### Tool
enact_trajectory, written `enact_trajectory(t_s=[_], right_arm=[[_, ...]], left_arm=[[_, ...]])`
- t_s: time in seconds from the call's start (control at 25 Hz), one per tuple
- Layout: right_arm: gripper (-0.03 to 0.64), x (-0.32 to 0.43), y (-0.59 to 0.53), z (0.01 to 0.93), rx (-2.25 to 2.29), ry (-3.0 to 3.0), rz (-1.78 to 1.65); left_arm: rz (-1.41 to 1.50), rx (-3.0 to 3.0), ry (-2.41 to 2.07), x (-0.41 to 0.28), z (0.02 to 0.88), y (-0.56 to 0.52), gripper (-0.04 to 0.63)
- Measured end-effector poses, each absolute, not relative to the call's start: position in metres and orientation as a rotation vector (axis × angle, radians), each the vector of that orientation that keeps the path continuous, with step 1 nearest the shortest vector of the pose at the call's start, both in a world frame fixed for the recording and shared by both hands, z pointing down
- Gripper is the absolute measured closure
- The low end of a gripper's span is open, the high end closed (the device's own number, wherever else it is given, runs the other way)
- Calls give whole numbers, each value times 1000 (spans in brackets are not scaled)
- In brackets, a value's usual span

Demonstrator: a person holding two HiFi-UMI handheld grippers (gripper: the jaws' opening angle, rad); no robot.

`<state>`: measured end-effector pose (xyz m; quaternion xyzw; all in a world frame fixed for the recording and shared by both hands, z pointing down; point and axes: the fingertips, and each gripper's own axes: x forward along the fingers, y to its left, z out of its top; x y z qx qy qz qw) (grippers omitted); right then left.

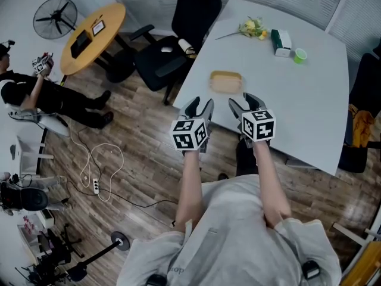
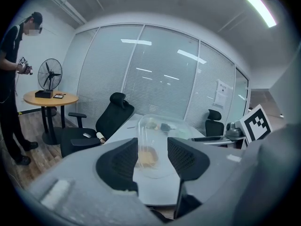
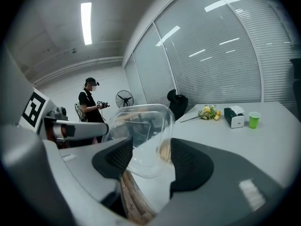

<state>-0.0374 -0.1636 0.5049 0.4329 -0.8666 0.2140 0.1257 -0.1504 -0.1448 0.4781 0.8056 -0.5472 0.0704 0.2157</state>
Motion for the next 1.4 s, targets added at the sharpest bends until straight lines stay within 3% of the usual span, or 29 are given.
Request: enact_trajectory(t_s=[0.52,0.96,1.4], right_arm=[[367,-34,-159,504,1245,-2527,622],[371,-33,-158,504,1256,-2525,626],[376,-35,-158,503,1256,-2528,615]], left_arm=[[200,2246,-1524,-149,474,-144,410],[206,2214,-1594,-156,477,-146,480],[203,2215,-1598,-158,476,-146,480]])
